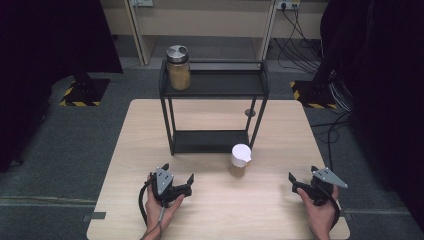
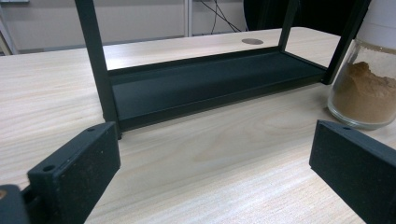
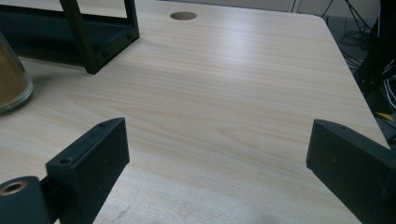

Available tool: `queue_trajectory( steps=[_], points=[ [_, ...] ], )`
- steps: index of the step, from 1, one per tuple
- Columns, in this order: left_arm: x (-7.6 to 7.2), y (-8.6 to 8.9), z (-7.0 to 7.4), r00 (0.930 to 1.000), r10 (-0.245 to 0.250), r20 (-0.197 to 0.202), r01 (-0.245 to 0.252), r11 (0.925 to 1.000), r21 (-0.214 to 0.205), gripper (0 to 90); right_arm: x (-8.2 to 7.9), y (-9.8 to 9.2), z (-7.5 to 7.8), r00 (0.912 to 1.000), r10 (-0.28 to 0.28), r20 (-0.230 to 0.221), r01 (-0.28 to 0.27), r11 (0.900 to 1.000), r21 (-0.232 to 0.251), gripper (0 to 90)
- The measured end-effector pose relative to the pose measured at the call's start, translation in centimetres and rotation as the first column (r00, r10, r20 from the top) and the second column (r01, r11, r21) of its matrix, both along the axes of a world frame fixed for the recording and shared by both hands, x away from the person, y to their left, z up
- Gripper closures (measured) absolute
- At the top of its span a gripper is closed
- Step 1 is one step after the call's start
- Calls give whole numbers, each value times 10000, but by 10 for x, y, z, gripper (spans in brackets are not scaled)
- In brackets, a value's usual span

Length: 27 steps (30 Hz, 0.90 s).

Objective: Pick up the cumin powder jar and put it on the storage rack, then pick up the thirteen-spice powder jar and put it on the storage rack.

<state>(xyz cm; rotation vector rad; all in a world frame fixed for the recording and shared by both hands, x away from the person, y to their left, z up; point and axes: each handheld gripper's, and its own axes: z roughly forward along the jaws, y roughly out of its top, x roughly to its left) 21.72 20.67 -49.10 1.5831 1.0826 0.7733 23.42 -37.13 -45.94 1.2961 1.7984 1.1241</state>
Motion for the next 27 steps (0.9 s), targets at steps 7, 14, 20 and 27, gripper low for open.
queue_trajectory(
  steps=[7, 14, 20, 27],
  points=[
    [0, 0, 0, 10000, -32, 18, 32, 10000, 18, 12, 0, 0, 0, 10000, 8, -34, -8, 10000, 10, 60],
    [-1, -1, 0, 10000, -34, 46, 34, 10000, 79, 12, 1, -1, 0, 10000, 11, -52, -10, 10000, 68, 61],
    [-1, -2, 0, 10000, -37, 35, 37, 9999, 105, 12, 0, -3, 0, 10000, 22, -23, -22, 9999, 163, 60],
    [-1, -2, 0, 10000, -50, 47, 49, 10000, 52, 12, -1, -11, -5, 9997, 185, 156, -200, 9948, 995, 37]
  ],
)
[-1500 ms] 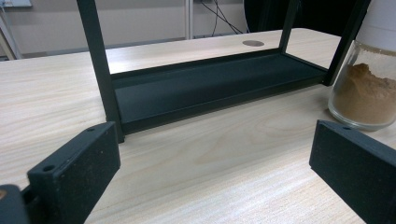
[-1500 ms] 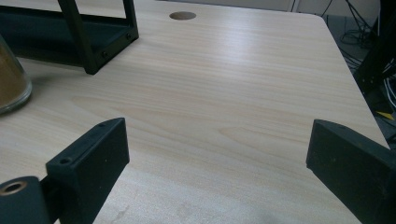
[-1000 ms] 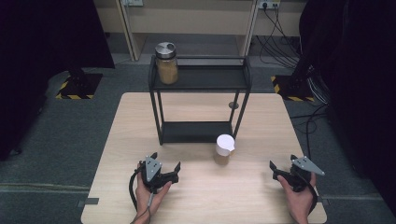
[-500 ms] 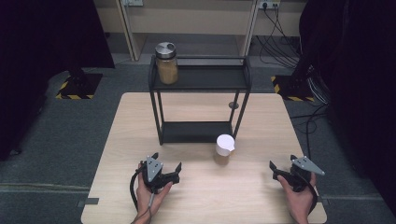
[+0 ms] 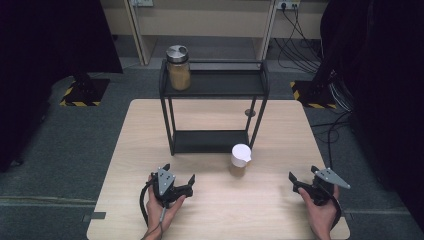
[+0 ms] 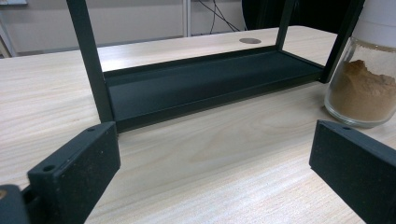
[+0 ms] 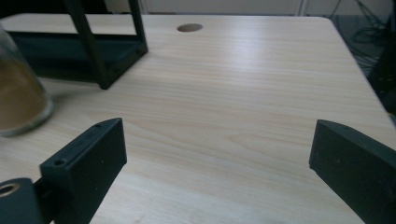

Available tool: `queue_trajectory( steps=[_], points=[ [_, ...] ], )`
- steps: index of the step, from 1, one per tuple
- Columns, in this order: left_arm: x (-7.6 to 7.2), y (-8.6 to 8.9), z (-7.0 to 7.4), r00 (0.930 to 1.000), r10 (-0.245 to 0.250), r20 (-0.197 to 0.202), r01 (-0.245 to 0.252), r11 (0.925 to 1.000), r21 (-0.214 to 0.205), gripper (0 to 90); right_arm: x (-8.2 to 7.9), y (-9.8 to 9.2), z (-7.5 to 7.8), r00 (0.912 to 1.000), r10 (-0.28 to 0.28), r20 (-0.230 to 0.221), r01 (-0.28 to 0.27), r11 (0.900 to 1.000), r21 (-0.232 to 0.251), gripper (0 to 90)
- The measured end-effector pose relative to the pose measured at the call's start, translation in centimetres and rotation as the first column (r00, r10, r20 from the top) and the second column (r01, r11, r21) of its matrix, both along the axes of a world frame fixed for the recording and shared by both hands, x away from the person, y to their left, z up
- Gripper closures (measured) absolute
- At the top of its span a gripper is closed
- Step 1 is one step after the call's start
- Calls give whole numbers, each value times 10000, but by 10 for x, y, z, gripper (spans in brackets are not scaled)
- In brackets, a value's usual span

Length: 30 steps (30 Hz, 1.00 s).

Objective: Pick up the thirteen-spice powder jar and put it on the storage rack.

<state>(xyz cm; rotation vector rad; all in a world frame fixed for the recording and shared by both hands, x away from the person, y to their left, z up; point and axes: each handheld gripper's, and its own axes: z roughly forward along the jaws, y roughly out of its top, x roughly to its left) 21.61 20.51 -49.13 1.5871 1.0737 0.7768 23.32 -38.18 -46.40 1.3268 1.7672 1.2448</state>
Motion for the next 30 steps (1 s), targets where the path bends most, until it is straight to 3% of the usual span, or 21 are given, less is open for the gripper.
queue_trajectory(
  steps=[5, 9, 23, 30],
  points=[
    [0, -1, 0, 10000, -7, -1, 7, 10000, 32, 12, -5, 2, 6, 9942, 820, 692, -858, 9949, 530, 24],
    [0, -1, 0, 10000, -4, 13, 4, 10000, 53, 12, -3, 16, 12, 9842, 1557, 847, -1585, 9870, 275, 23],
    [-1, -1, 0, 10000, -28, 12, 28, 10000, 92, 12, 14, 64, 14, 9488, 3049, 826, -3066, 9518, 84, 20],
    [0, -2, 1, 10000, -46, 7, 46, 9999, 111, 12, 25, 90, 12, 9345, 3477, 764, -3478, 9375, -125, 20]
  ],
)
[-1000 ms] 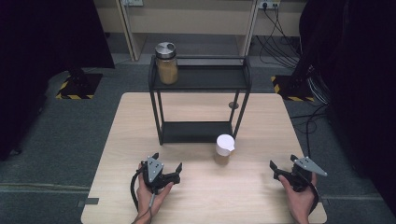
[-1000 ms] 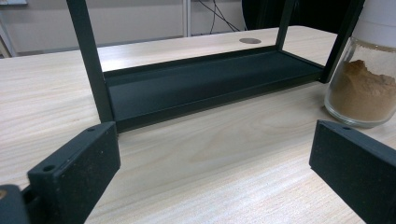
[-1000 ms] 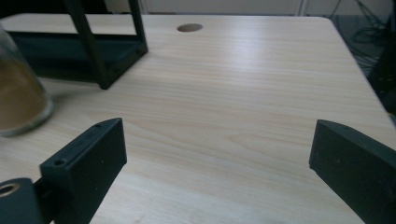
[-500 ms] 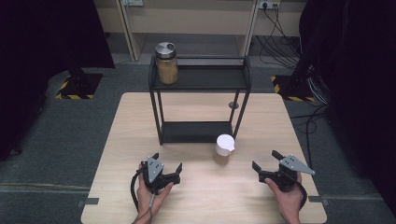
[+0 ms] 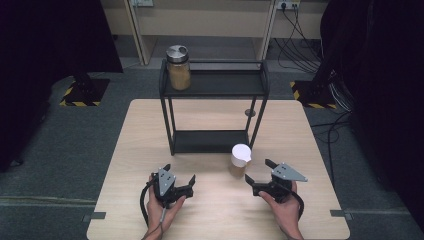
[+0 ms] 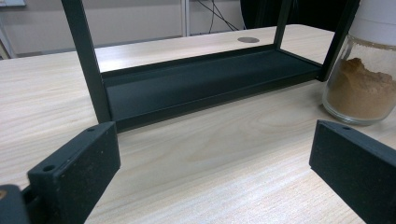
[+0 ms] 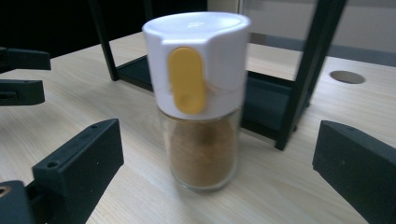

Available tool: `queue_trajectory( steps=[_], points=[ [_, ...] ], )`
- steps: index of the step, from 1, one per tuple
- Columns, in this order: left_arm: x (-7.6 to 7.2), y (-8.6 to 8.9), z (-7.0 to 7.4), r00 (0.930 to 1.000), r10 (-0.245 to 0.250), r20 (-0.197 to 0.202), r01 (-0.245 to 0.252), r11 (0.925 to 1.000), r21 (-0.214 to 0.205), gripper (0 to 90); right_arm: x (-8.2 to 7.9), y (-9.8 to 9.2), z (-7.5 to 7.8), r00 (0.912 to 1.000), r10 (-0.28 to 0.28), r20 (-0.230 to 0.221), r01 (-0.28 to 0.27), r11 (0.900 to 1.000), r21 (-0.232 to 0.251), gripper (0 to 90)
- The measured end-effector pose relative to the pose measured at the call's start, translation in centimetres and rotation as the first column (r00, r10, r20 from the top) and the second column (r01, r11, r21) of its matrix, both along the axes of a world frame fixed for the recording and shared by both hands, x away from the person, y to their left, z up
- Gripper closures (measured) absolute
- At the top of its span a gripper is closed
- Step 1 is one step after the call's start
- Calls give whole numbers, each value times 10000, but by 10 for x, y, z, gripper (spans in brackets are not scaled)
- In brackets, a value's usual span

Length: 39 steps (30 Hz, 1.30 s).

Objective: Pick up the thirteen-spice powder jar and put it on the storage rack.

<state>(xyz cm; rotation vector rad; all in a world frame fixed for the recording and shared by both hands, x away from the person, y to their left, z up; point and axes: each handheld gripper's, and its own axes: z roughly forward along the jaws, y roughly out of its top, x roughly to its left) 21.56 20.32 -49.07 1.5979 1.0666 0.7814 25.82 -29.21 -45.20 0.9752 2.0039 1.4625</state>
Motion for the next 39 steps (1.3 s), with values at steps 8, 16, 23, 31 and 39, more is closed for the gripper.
queue_trajectory(
  steps=[8, 16, 23, 31, 39],
  points=[
    [0, 0, 0, 10000, -19, 10, 19, 10000, 2, 12, 9, 18, -3, 10000, 84, 33, -84, 10000, -44, 20],
    [0, 0, 0, 10000, -31, 13, 31, 10000, 20, 12, 17, 29, -9, 10000, 38, -16, -38, 10000, -18, 23],
    [0, 0, 0, 10000, -42, 14, 42, 10000, 23, 12, 24, 36, -16, 10000, -66, -21, 65, 10000, -52, 78],
    [0, 0, 0, 10000, -65, 39, 65, 10000, 54, 12, 32, 43, -21, 9999, -137, 33, 137, 9999, -35, 153],
    [1, 0, 0, 9999, -98, 26, 98, 9999, 72, 12, 33, 48, -25, 9995, -242, 196, 246, 9994, -238, 301]
  ],
)
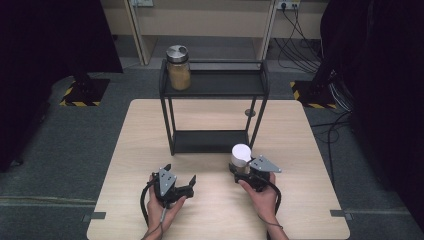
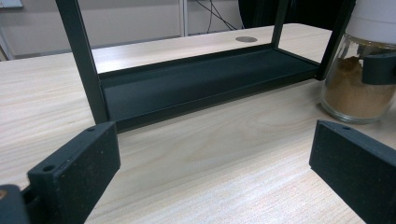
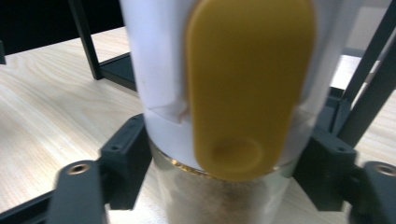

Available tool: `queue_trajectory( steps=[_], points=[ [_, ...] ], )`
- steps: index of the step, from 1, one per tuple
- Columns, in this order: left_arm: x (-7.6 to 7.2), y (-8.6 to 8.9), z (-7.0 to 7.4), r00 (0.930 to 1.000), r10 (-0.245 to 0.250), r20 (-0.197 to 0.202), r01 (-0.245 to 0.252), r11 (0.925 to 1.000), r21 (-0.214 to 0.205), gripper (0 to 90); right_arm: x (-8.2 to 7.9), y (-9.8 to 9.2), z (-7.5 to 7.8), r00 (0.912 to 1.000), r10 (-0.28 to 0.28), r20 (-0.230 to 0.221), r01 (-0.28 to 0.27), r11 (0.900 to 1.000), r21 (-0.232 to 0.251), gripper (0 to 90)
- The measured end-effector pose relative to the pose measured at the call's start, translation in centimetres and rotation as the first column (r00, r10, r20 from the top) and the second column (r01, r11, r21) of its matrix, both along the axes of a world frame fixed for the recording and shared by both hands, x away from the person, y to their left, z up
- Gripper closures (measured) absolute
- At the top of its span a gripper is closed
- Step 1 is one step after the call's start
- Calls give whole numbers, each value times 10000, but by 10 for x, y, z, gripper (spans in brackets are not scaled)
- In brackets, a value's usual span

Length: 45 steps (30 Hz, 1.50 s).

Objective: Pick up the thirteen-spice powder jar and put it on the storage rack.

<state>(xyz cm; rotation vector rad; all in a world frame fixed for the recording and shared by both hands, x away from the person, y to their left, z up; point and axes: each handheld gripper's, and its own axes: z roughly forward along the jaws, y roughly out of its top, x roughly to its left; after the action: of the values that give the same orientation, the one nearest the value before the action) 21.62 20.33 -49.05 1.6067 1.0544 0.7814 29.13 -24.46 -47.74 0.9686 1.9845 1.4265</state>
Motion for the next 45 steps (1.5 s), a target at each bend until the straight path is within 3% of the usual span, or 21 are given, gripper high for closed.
queue_trajectory(
  steps=[14, 18, 26, 29, 45],
  points=[
    [0, 0, 0, 10000, 12, -9, -12, 10000, -6, 12, -4, 4, 1, 9998, -165, 124, 167, 9998, -141, 306],
    [0, -1, 0, 10000, 26, 4, -26, 10000, 9, 12, -9, 2, 4, 9993, -233, 288, 227, 9996, 180, 306],
    [0, -1, 0, 10000, 56, -26, -56, 10000, 15, 12, -18, -1, 33, 9934, -237, 1126, 162, 9976, 670, 306],
    [0, -1, 0, 10000, 49, -19, -49, 10000, 5, 12, -17, -3, 40, 9927, -240, 1179, 135, 9959, 893, 306],
    [0, -2, 0, 10000, 68, -10, -67, 10000, 35, 12, -16, -3, 84, 9797, -250, 1987, 56, 9953, 971, 306]
  ],
)
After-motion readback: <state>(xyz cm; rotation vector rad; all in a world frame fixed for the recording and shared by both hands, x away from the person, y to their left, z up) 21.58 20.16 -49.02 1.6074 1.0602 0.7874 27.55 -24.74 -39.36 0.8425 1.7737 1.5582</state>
